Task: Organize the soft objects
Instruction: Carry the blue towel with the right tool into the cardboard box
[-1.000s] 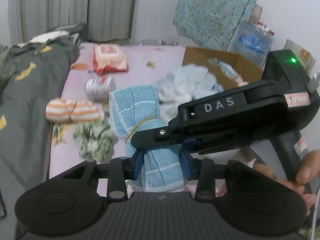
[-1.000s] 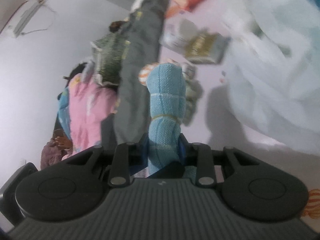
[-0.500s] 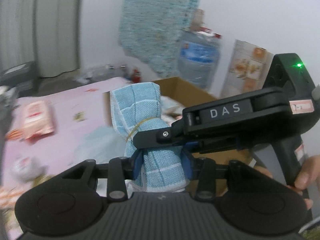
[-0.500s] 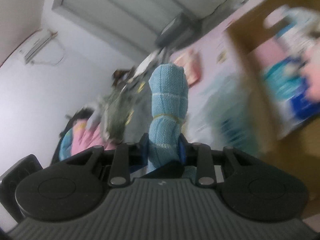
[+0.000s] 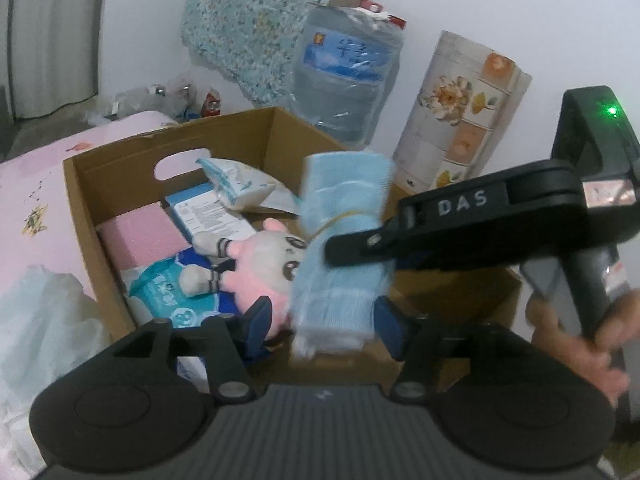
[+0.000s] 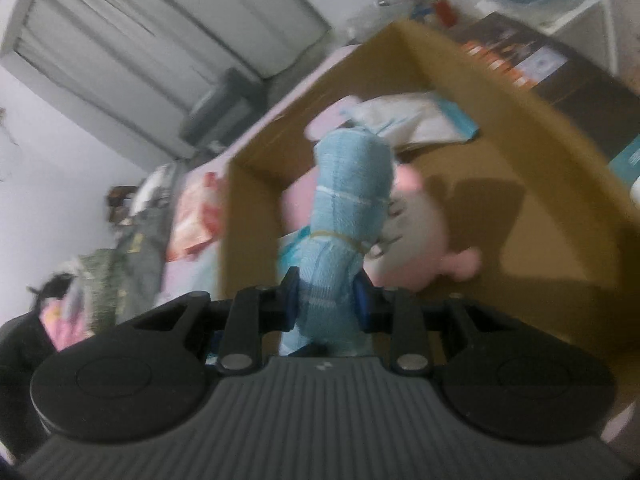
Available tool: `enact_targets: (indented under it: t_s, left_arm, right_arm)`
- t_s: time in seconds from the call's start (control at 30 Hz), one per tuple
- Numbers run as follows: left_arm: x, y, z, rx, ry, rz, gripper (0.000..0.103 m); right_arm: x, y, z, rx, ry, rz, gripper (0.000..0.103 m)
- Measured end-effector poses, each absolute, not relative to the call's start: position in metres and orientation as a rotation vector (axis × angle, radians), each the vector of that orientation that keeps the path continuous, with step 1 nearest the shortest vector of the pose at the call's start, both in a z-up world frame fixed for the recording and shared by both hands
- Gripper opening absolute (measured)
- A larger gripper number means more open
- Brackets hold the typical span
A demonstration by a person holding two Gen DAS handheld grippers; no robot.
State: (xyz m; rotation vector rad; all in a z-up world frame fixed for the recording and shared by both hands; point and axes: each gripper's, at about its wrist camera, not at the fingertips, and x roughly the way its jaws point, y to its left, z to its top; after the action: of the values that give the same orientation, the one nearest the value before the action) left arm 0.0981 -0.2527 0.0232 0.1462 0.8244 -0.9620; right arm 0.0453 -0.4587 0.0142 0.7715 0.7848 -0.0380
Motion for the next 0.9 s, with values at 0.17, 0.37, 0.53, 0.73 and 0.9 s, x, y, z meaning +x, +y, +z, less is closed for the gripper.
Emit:
enact_targets:
  t_s: [0.17, 0.37, 0.53, 0.73, 0.9]
  left_arm:
    - [0.117, -0.238, 0.026, 0.137, 0.807, -0.889, 0.059]
    - [0.133, -0.209, 0.036, 0.089, 0.778, -0.824, 0.061]
    - [0.139, -0.187, 0.04, 0.065, 0.77, -0.776, 0.061]
    - [0.136, -0.164, 0.045, 0.067, 0.755, -0.741, 0.061]
    - [0.128, -0.134, 0.049, 0.068, 0.744, -0.693, 0.062]
  right_arm:
    - [0.064, -0.478, 0.016, 0.615, 0.8, -0.137, 0.026]
    - [0.093, -0.492, 0.025, 0.383, 0.849, -0.245, 0.026]
    - [0.109, -0.478, 0.016, 0.104, 0.869, -0.334, 0.026]
    - [0.114, -0.475, 0.007, 0.077, 0.88, -0.351, 0.026]
    - [0.102, -0.477, 0.018, 0.166, 0.919, -0.301, 0.033]
